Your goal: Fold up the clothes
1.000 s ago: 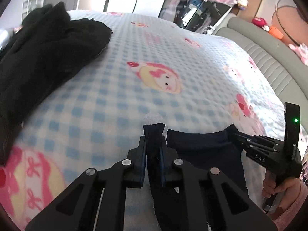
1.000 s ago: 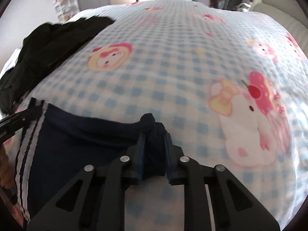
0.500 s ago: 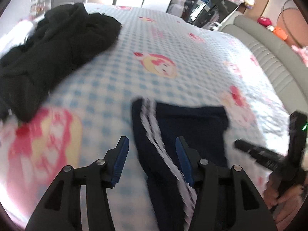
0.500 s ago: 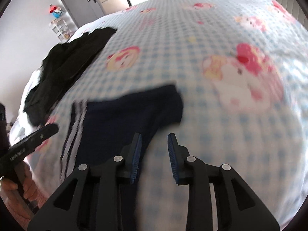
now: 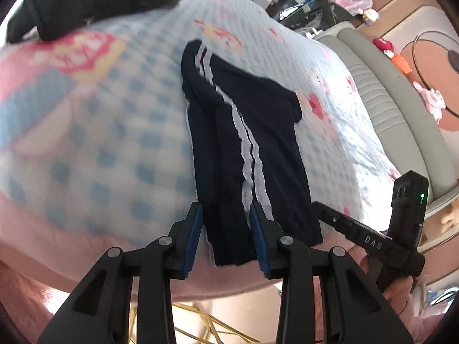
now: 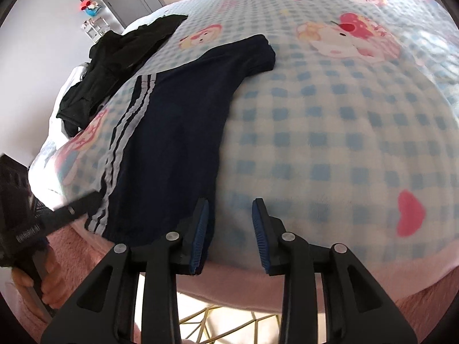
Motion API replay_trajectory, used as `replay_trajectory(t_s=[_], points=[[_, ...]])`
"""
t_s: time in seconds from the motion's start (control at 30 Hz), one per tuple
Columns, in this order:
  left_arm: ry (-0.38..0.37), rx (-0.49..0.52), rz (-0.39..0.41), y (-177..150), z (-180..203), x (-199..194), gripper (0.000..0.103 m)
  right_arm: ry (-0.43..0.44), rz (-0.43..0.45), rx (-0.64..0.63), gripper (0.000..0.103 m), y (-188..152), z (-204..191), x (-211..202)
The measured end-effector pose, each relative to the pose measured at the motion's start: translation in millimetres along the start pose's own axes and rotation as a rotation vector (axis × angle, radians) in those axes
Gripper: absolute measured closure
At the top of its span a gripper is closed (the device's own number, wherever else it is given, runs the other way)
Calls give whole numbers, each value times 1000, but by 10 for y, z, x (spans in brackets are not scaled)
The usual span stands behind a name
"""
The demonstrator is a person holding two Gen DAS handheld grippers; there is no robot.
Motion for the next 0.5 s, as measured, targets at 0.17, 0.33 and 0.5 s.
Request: replay_trajectory(t_s=[0.17, 0.33, 0.5], points=[[-30, -5, 28, -2, 15, -78, 81, 3, -3, -12, 71, -27, -83, -48], [-76, -22, 23, -4, -31, -99, 79, 7, -42, -4, 71, -63, -174, 70], [-15, 70, -11, -104, 87, -46, 78, -16, -54, -67, 71, -110, -291, 151]])
Point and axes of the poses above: each gripper's, at about its wrist camera, not at the fingertips, and x roughly the way its jaws point, z to its right, y to its top, the point moved 3 cm from there along x, roughly the way its jaws point, and after that the axes turned 4 degrees about -x, right-handed, at the moved point
